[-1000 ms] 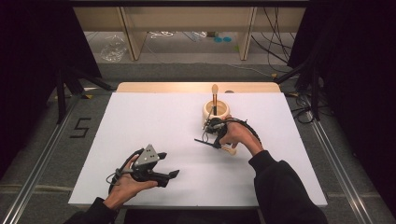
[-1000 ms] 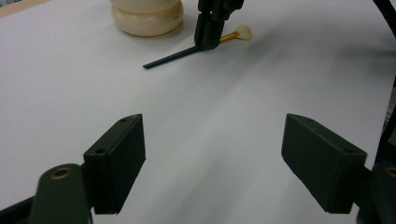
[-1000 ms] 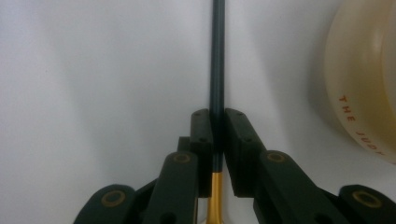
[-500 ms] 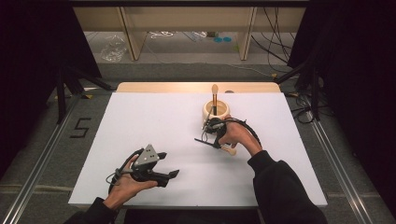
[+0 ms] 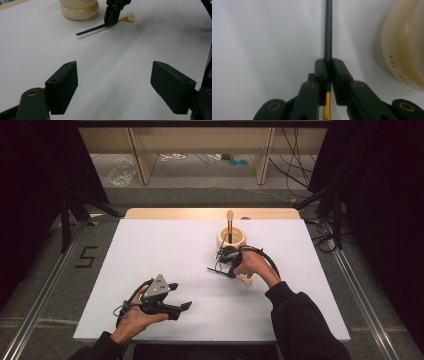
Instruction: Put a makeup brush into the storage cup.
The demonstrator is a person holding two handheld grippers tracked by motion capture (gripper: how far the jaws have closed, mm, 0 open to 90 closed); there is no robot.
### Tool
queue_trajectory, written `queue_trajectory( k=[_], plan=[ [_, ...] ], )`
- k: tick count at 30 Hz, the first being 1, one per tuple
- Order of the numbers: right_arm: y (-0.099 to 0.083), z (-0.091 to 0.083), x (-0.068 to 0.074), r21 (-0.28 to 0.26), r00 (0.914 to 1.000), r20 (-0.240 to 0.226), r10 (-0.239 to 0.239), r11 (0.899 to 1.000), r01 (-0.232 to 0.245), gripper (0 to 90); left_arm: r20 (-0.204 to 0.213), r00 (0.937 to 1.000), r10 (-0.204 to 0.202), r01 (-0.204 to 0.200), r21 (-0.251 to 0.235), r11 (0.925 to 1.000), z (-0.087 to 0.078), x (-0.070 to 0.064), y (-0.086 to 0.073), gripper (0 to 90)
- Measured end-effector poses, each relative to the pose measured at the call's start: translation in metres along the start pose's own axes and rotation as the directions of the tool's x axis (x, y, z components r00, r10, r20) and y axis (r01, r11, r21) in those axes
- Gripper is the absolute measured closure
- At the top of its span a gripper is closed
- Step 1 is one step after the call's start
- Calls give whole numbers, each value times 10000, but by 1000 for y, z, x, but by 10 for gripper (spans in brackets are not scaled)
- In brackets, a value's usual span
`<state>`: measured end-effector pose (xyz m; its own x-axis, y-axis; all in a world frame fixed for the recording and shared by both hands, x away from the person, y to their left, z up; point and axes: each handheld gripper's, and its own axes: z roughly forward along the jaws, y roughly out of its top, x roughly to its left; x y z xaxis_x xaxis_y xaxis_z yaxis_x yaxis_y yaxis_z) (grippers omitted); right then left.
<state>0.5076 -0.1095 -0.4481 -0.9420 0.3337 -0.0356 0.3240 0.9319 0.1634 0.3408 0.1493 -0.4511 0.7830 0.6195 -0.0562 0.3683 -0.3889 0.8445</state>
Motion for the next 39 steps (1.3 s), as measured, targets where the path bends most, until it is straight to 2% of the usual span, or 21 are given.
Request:
queue_trajectory(
  k=[2, 3, 4, 7, 9, 10, 11, 17, 18, 20, 23, 28, 30, 31, 32, 33, 34, 35, 37, 38, 39],
  plan=[
    [0, -3, 1, -106, 10000, 11, 23, 9999, -23, 833, 33, 10000, 0, 0, 7, 10000, 0, 0, 0, 218],
    [0, -3, -1, -245, 9994, 113, -332, 9991, 335, 833, 36, 10000, -18, 19, -59, 10000, 0, 0, 0, 219],
    [0, -6, 1, -203, 9999, 69, -110, 9997, 112, 833, 27, 10000, -31, 31, -66, 10000, 0, 0, 0, 218],
    [0, -12, 2, -404, 9995, 186, -268, 9988, 275, 832, -33, 10000, -88, 88, -87, 9999, 0, 1, -1, 218],
    [0, -17, 4, -477, 9994, 104, -328, 9983, 333, 832, -38, 10000, 42, -41, 50, 10000, -1, 3, 0, 218],
    [0, -19, 4, -615, 9989, 220, -419, 9972, 432, 832, -44, 9999, -94, 94, -75, 9999, 0, 3, -1, 218],
    [0, -21, 6, -659, 9989, 217, -424, 9969, 437, 833, -18, 10000, -19, 19, 10, 10000, -1, 5, -1, 218],
    [2, -37, 20, -1056, 9942, 361, -1010, 9889, 1043, 833, -73, 9994, -333, 334, 144, 9993, 1, 15, -3, 215],
    [2, -38, 24, -1210, 9965, 302, -779, 9893, 810, 832, -11, 9995, -315, 315, 184, 9993, 1, 17, -3, 214],
    [2, -43, 27, -1180, 9904, 549, -1270, 9841, 1327, 833, -101, 9993, -362, 364, 195, 9991, 2, 22, -3, 214],
    [4, -50, 35, -1358, 9856, 764, -1508, 9777, 1601, 833, -218, 9984, -522, 527, 226, 9984, 4, 28, -3, 214],
    [7, -61, 51, -1491, 9781, 830, -1907, 9681, 2014, 832, 39, 9984, -558, 556, 463, 9974, 4, 39, 2, 216],
    [8, -63, 58, -1404, 9763, 725, -2039, 9670, 2124, 832, 212, 9975, -677, 669, 358, 9971, 4, 42, 5, 220],
    [9, -63, 60, -1496, 9706, 812, -2265, 9600, 2365, 833, 251, 9973, -690, 680, 389, 9969, 4, 44, 6, 224],
    [9, -64, 63, -1486, 9671, 825, -2408, 9565, 2509, 832, 318, 9979, -559, 541, 554, 9970, 4, 46, 8, 229],
    [10, -65, 67, -1437, 9684, 794, -2362, 9587, 2456, 832, 326, 9978, -581, 563, 545, 9969, 5, 46, 9, 229],
    [10, -65, 69, -1426, 9641, 881, -2506, 9547, 2612, 832, 698, 9967, -422, 359, 889, 9954, 4, 47, 12, 229],
    [10, -66, 72, -1327, 9655, 808, -2474, 9574, 2564, 833, 771, 9966, -302, 223, 1004, 9947, 6, 45, 13, 230],
    [10, -67, 76, -1389, 9576, 833, -2757, 9484, 2851, 832, 1165, 9932, 8, -191, 1559, 9876, 7, 42, 16, 240],
    [10, -67, 80, -1285, 9613, 790, -2638, 9536, 2722, 832, 1321, 9911, 127, -354, 1711, 9846, 9, 41, 18, 242],
    [10, -66, 82, -1317, 9585, 768, -2745, 9502, 2826, 832, 1486, 9886, 224, -504, 1872, 9810, 10, 39, 19, 242]
  ],
)
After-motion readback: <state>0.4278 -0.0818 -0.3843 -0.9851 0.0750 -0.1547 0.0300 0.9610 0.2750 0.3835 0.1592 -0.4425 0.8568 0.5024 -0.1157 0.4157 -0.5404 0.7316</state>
